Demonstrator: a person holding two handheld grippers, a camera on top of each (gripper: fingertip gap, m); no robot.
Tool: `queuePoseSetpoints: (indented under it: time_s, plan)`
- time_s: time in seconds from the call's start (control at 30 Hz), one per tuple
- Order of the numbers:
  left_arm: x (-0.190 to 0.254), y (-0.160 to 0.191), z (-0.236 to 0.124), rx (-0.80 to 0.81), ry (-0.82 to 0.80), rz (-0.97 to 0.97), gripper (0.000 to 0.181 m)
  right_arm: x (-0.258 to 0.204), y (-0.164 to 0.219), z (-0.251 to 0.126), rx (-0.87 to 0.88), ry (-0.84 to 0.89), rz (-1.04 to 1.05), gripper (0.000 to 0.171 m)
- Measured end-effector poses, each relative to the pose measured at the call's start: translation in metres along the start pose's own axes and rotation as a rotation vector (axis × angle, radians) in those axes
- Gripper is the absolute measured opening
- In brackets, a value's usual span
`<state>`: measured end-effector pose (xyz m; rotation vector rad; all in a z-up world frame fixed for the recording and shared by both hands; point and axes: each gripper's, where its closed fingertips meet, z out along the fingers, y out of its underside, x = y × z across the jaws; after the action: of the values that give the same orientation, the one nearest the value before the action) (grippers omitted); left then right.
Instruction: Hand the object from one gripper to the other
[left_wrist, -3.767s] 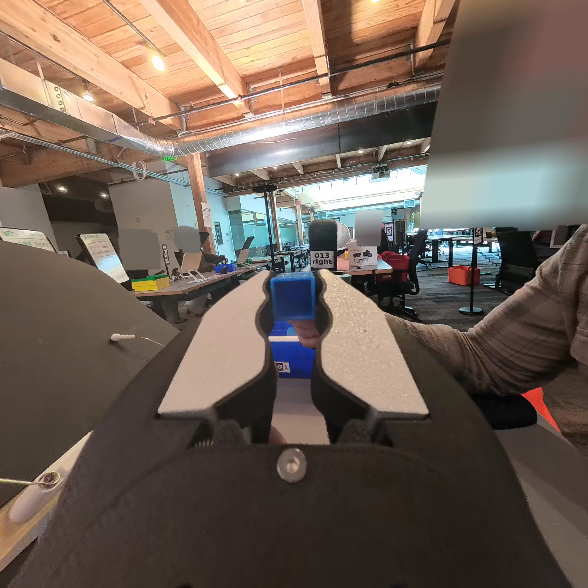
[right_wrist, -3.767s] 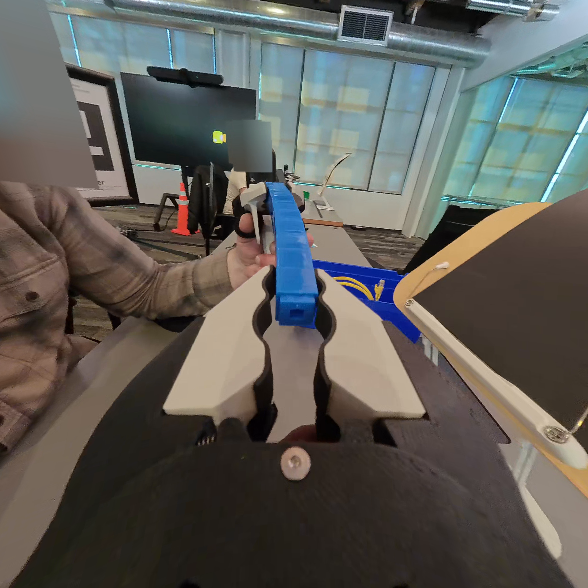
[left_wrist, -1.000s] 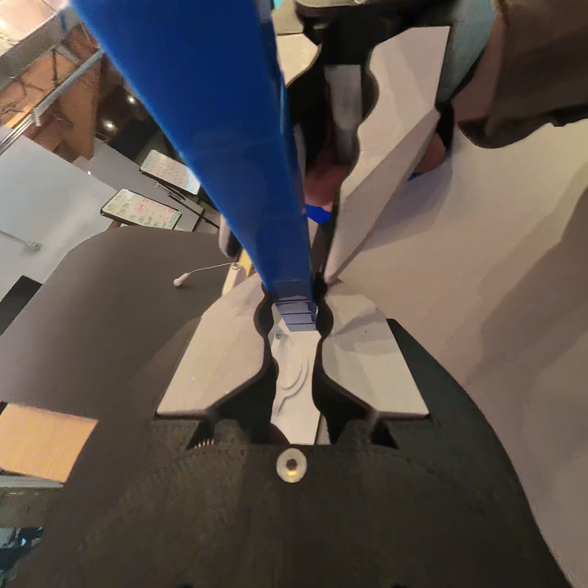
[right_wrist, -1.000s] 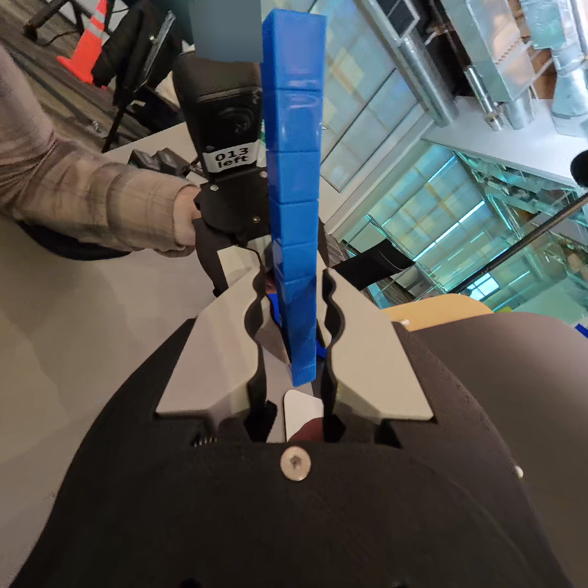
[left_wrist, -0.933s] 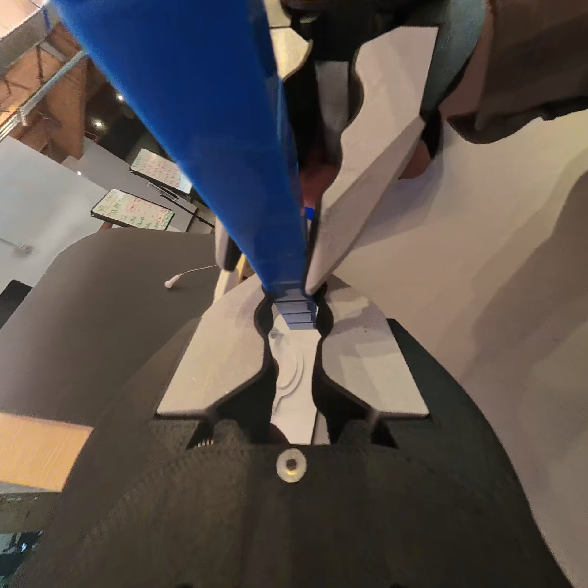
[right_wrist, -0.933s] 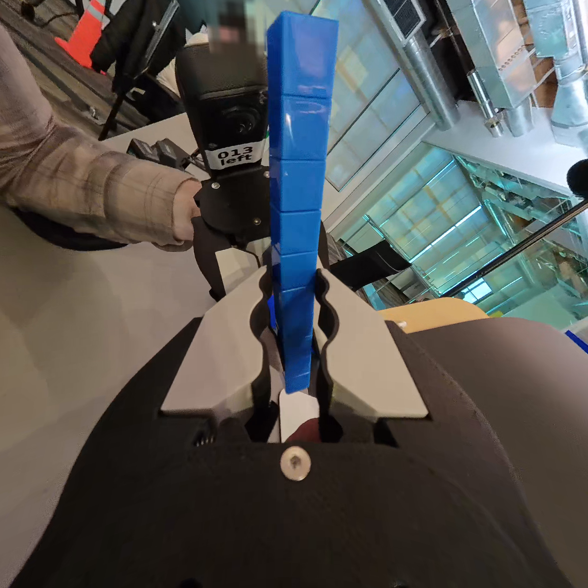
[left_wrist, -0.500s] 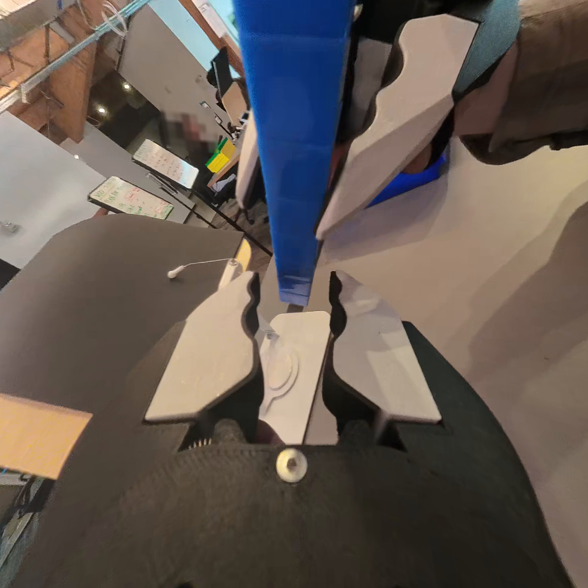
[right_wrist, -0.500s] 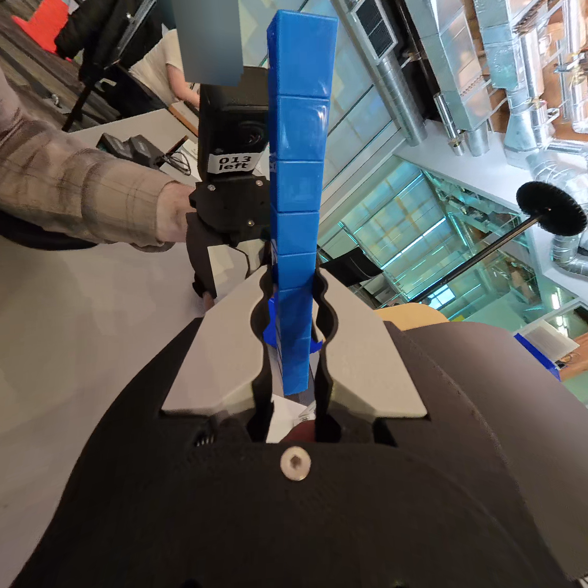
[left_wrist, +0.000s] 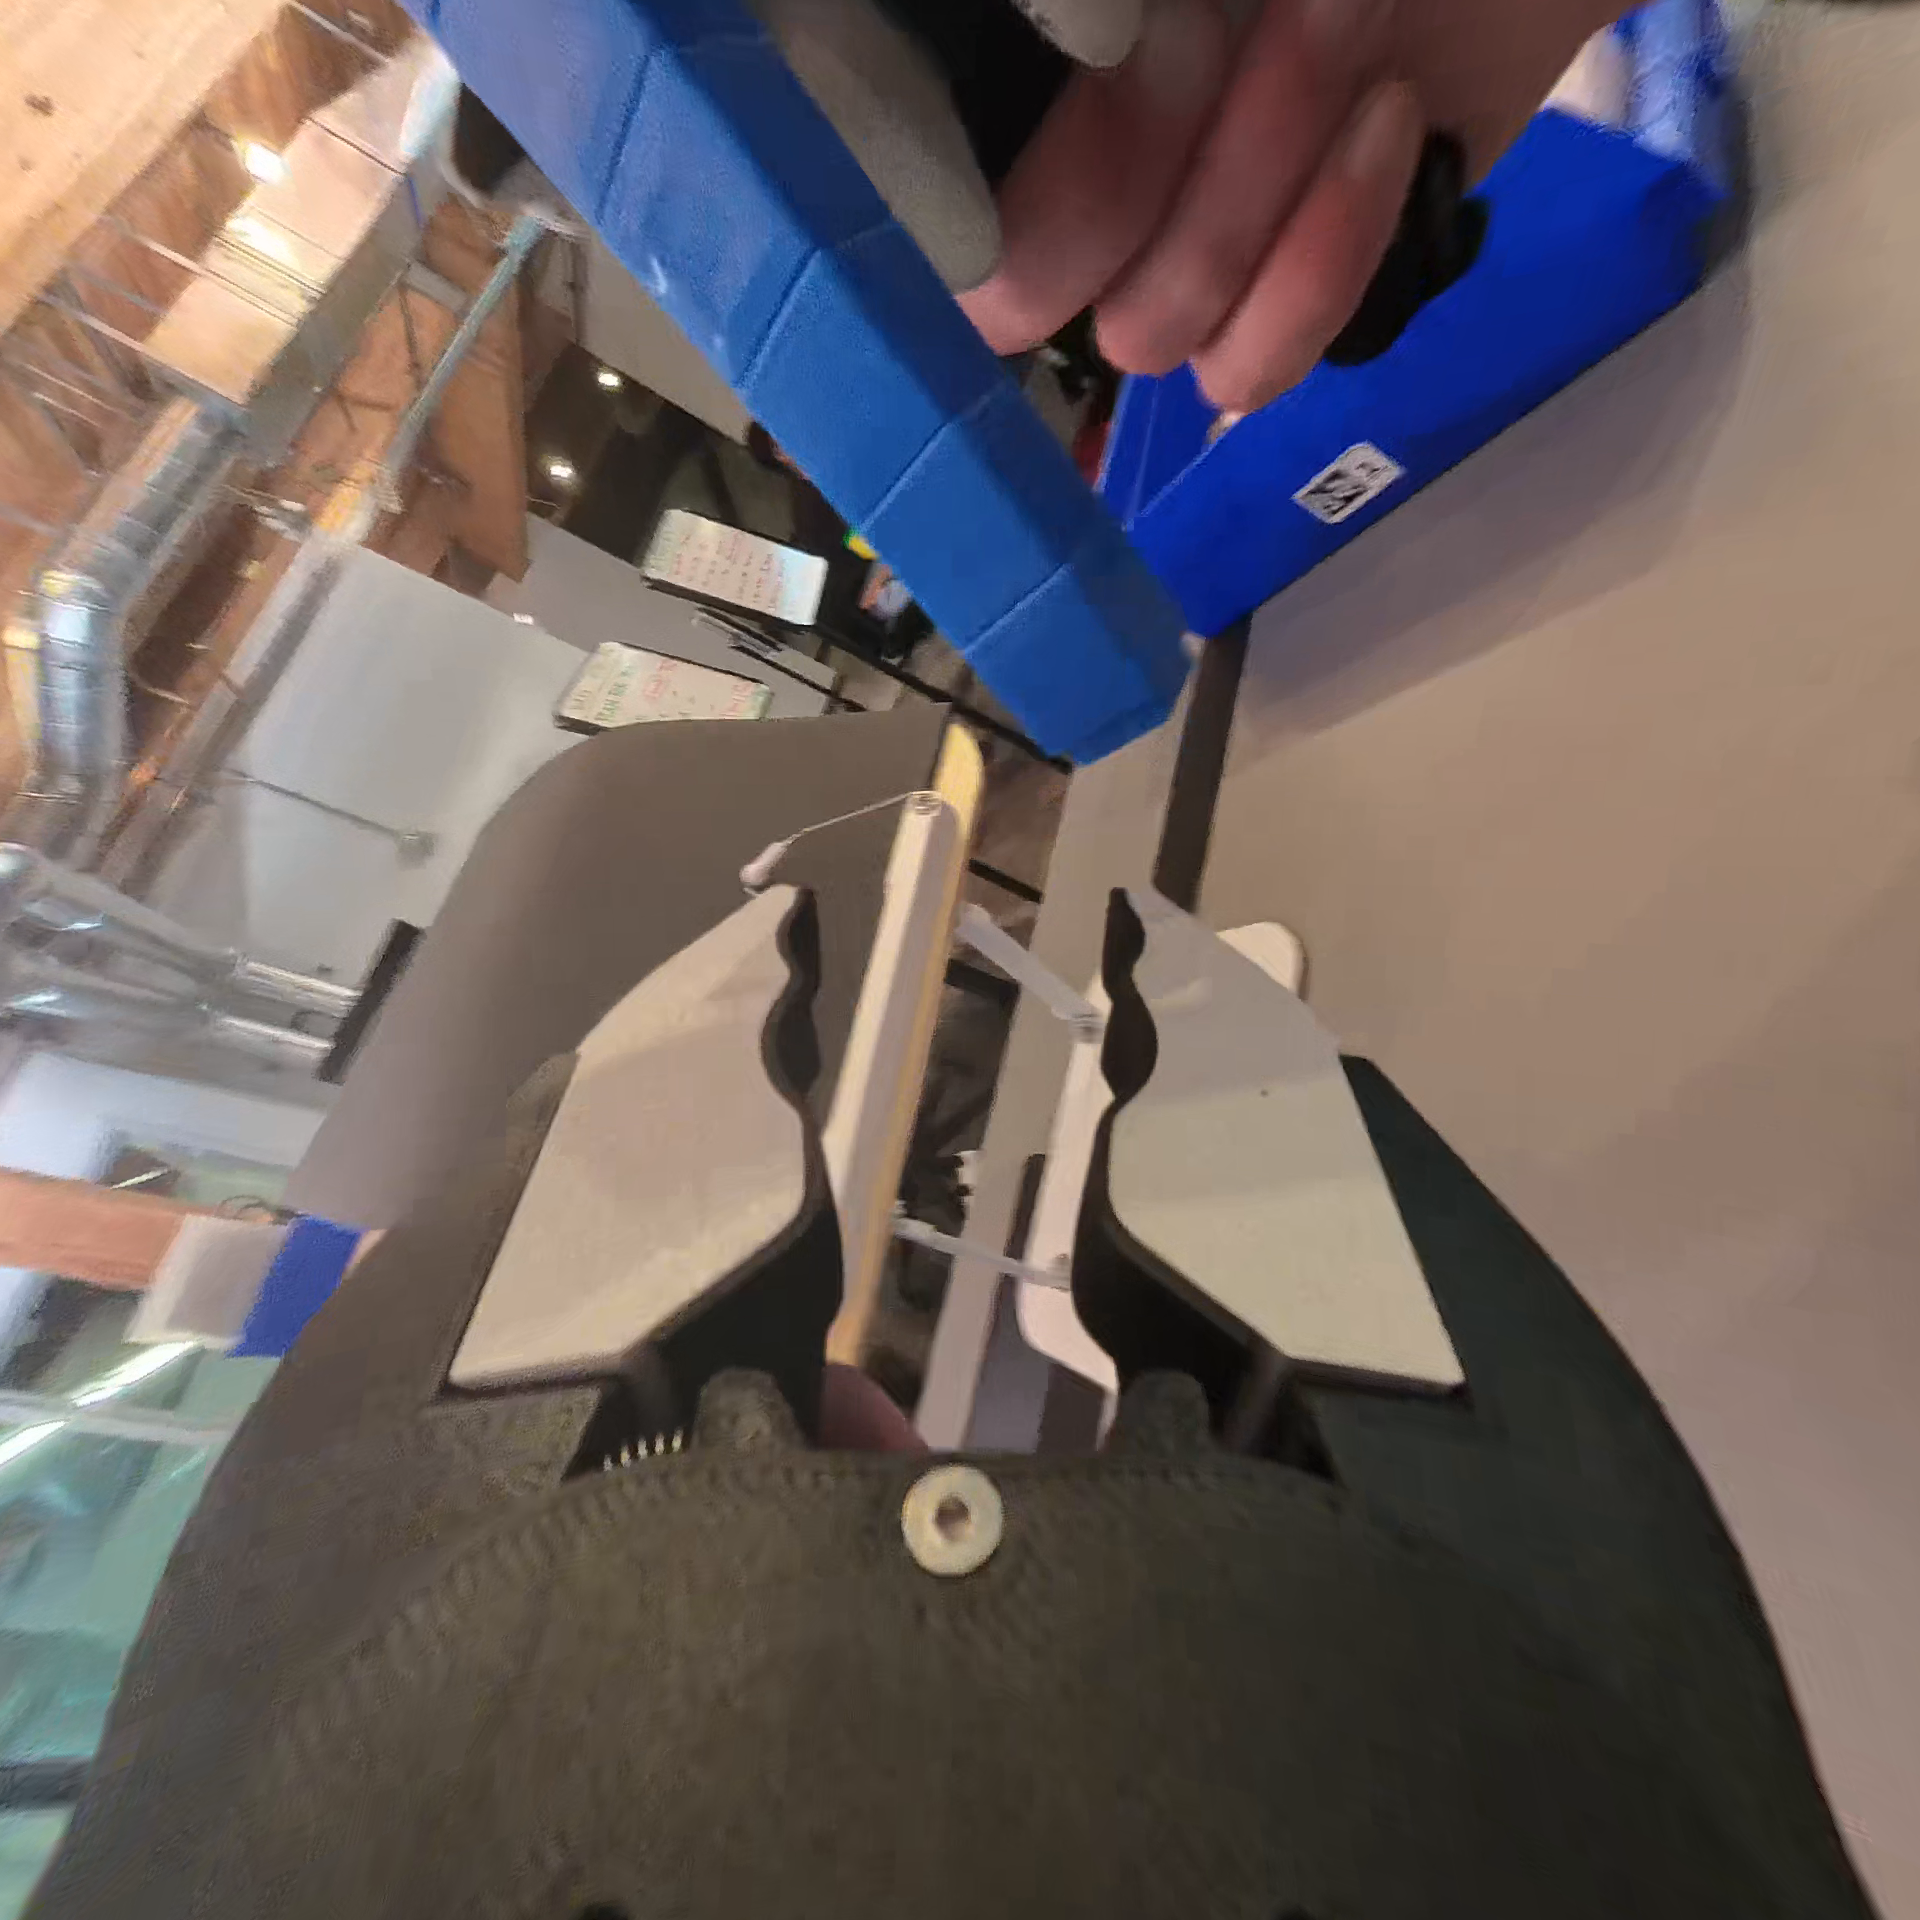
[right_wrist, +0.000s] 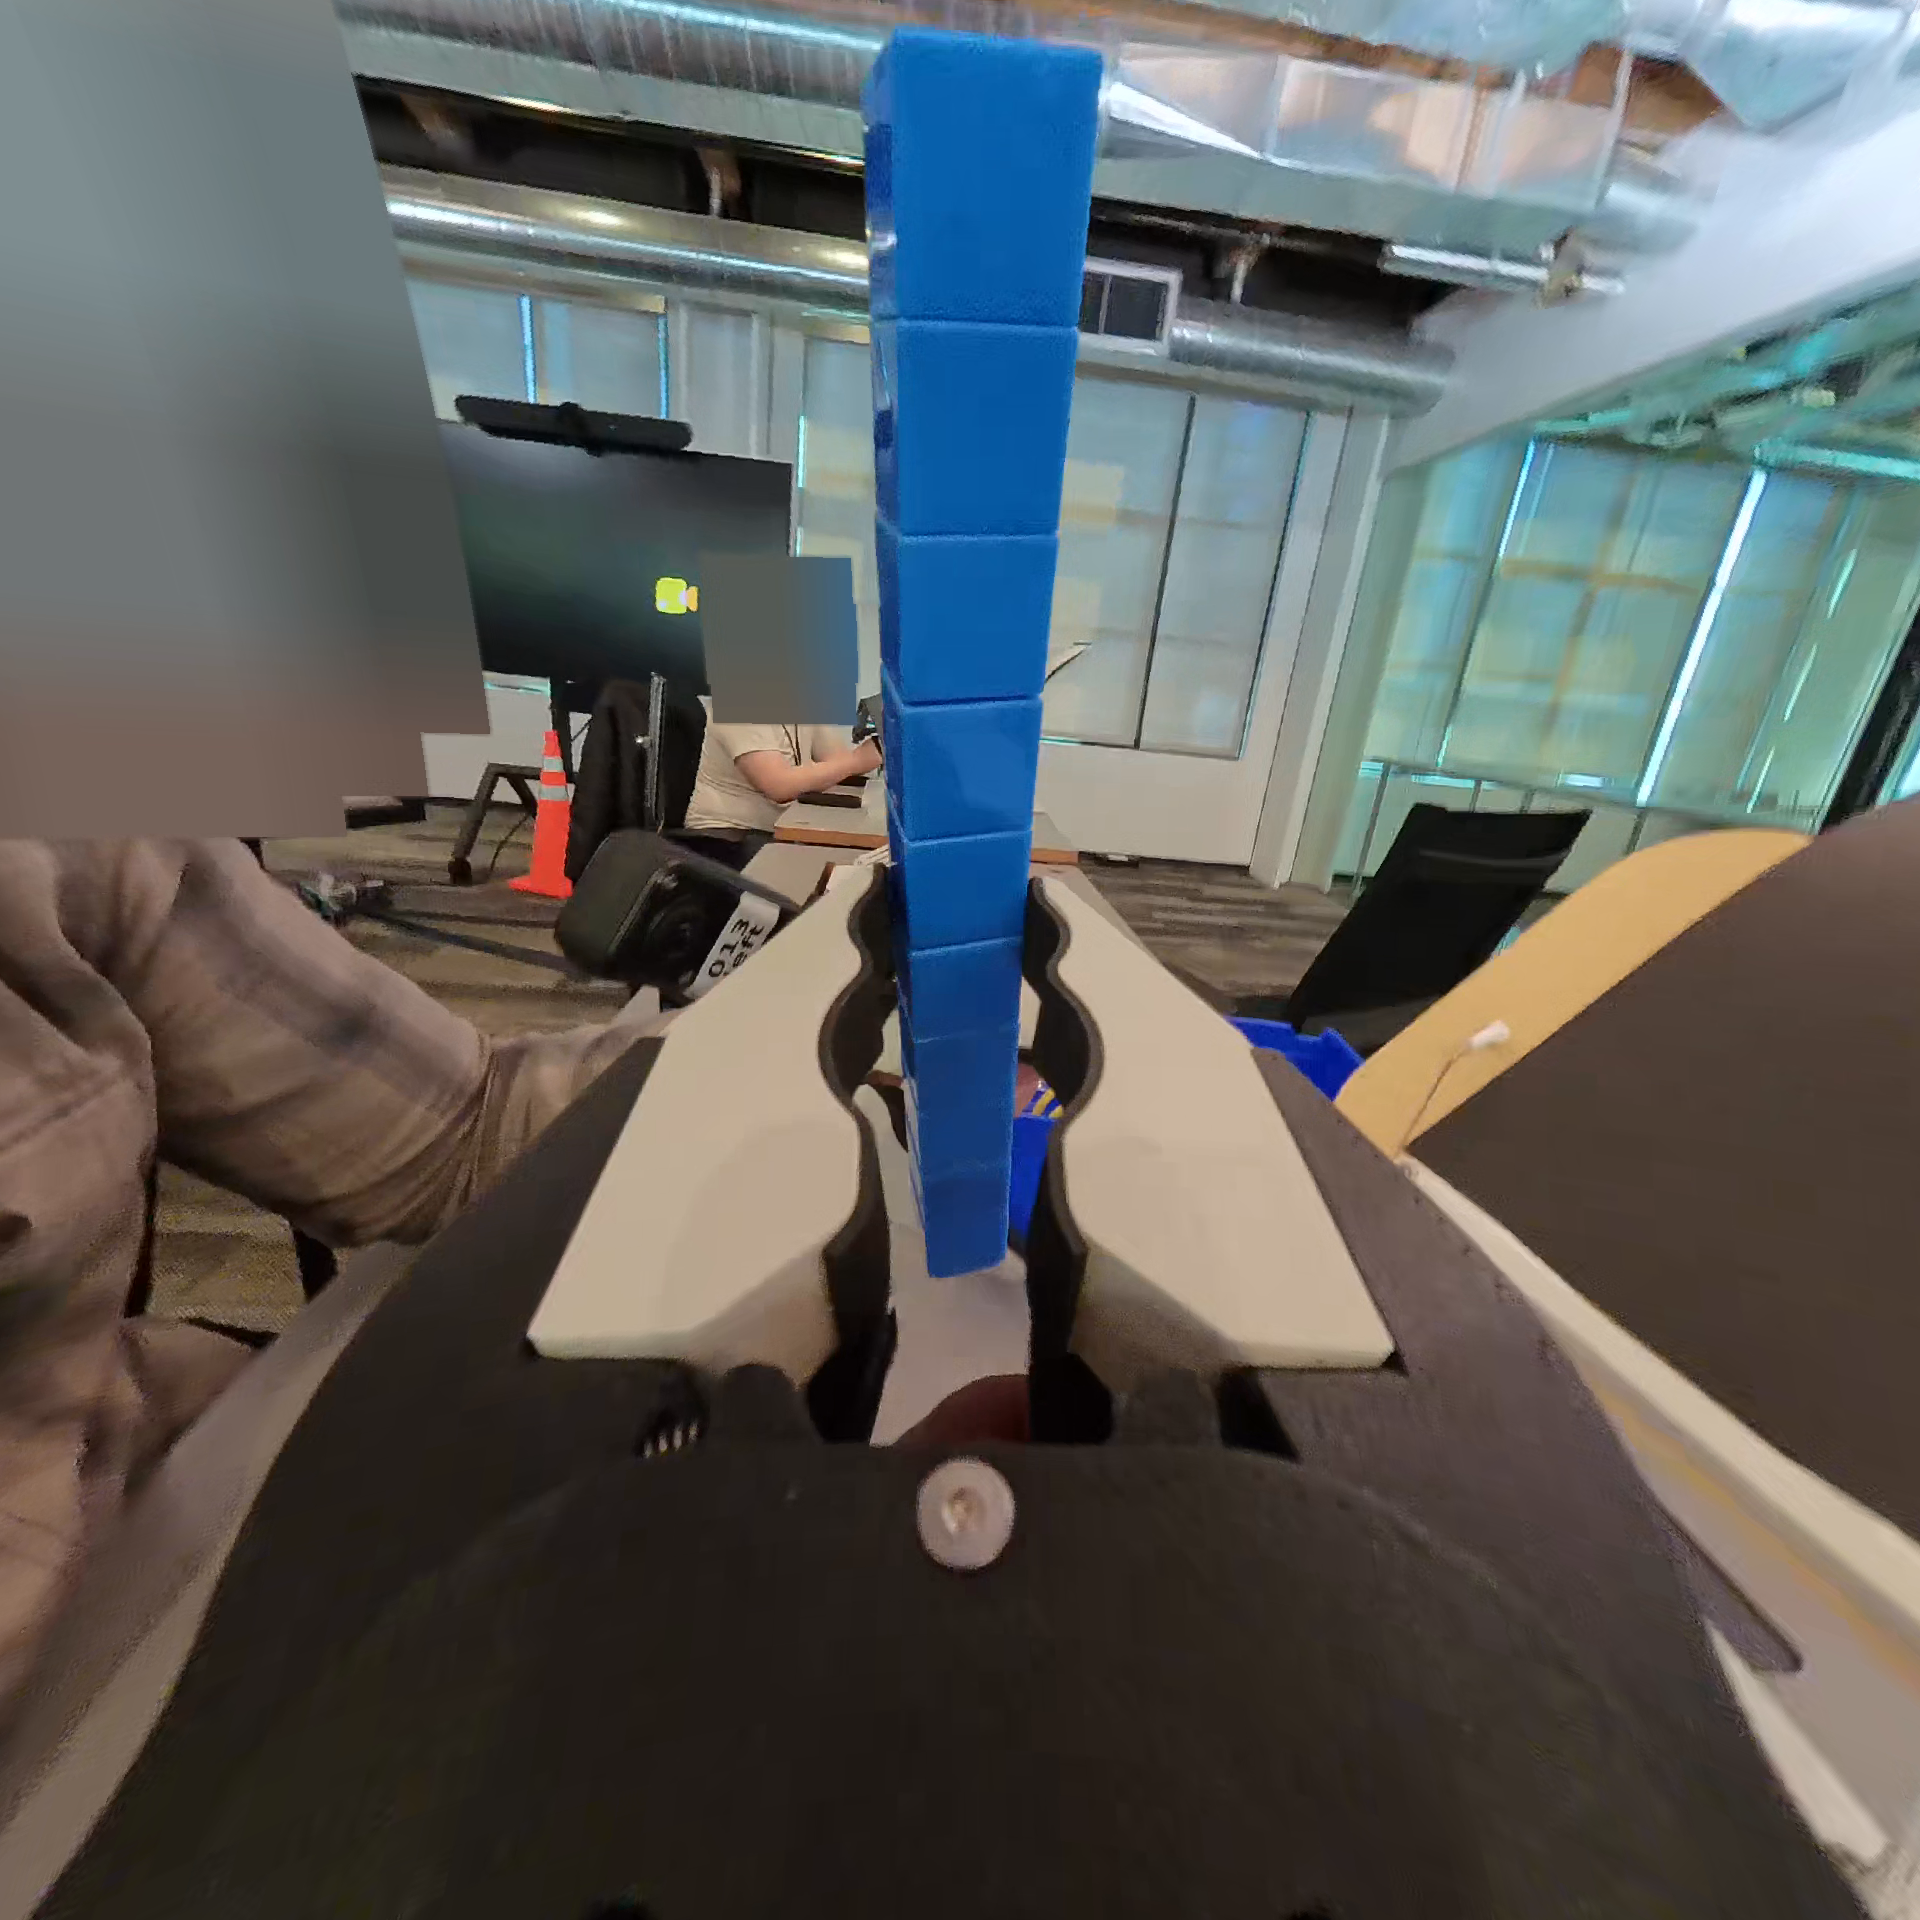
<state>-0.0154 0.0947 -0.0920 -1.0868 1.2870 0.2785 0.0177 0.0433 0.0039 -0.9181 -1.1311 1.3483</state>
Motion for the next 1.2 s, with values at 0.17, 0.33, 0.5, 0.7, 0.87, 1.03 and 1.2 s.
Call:
queuePoseSetpoints:
  time_s: [0.17,0.33,0.5,0.7,0.87,1.03,1.2]
  plan:
    - [-0.019,-0.016,0.001,0.005,-0.317,0.373,0.064,0.012,0.012,0.001,-0.034,-0.009,0.282,0.022]
    - [-0.008,-0.044,-0.001,0.141,-0.515,0.51,0.074,0.003,0.023,0.008,-0.086,-0.073,0.422,0.022]
    - [0.01,-0.072,-0.007,0.233,-0.616,0.632,0.084,0.006,0.046,0.011,-0.138,-0.104,0.555,0.021]
    - [0.032,-0.074,0.004,0.222,-0.55,0.699,0.053,0.002,0.074,0.016,-0.221,-0.135,0.636,0.02]
    - [0.037,-0.072,0.007,0.198,-0.53,0.687,0.029,0.007,0.079,0.014,-0.231,-0.109,0.639,0.021]
    - [0.025,-0.075,0.0,0.202,-0.531,0.589,0.024,0.02,0.077,0.01,-0.207,-0.05,0.572,0.037]
    - [0.008,-0.072,-0.005,0.211,-0.483,0.403,0.024,0.037,0.061,-0.007,-0.165,0.009,0.431,0.053]
